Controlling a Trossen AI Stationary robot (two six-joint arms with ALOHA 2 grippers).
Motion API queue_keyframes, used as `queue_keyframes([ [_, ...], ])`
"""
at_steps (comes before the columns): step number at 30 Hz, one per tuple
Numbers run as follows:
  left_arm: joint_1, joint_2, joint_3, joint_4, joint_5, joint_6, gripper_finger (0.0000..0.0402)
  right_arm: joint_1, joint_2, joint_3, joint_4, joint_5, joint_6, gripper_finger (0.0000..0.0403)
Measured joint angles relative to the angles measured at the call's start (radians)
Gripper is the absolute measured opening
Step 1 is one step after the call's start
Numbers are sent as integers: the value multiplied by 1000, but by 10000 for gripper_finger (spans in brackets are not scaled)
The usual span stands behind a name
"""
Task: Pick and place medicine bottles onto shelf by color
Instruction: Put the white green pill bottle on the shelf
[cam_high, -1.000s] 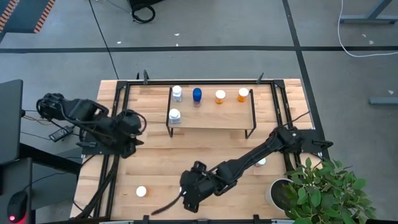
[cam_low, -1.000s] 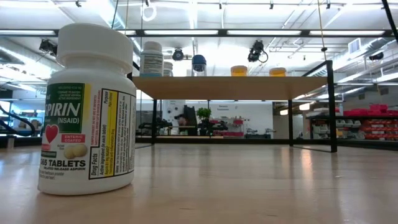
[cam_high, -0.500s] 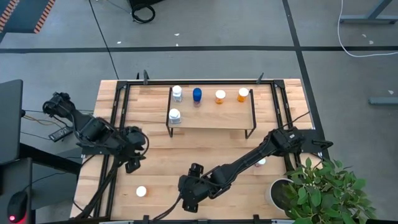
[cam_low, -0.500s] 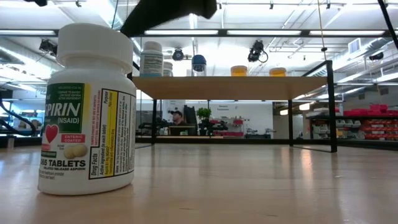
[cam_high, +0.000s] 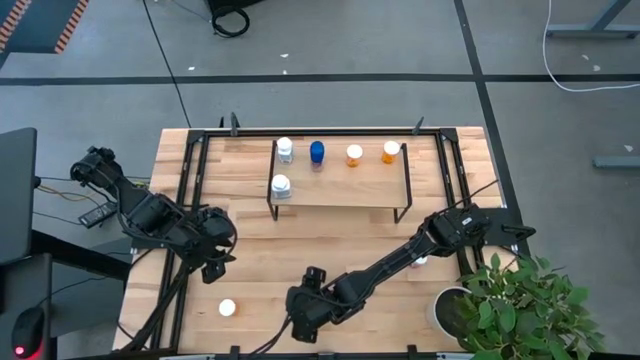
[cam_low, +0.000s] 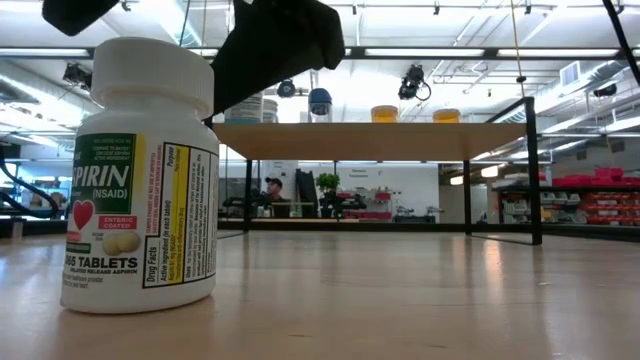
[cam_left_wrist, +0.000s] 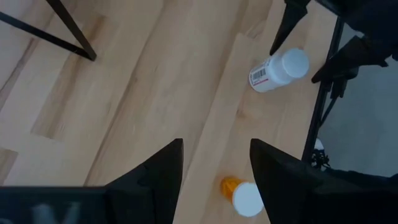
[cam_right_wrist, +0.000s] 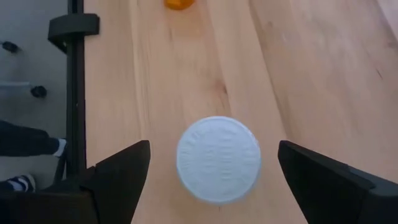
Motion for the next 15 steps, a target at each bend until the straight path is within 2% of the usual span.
queue_keyframes([
  [6, 0, 0, 0, 16, -4, 1, 190, 0, 0, 0, -7, 7, 11, 349],
  [15, 0, 0, 0, 33, -23, -24, 189, 0, 0, 0, -31, 30, 2, 295],
])
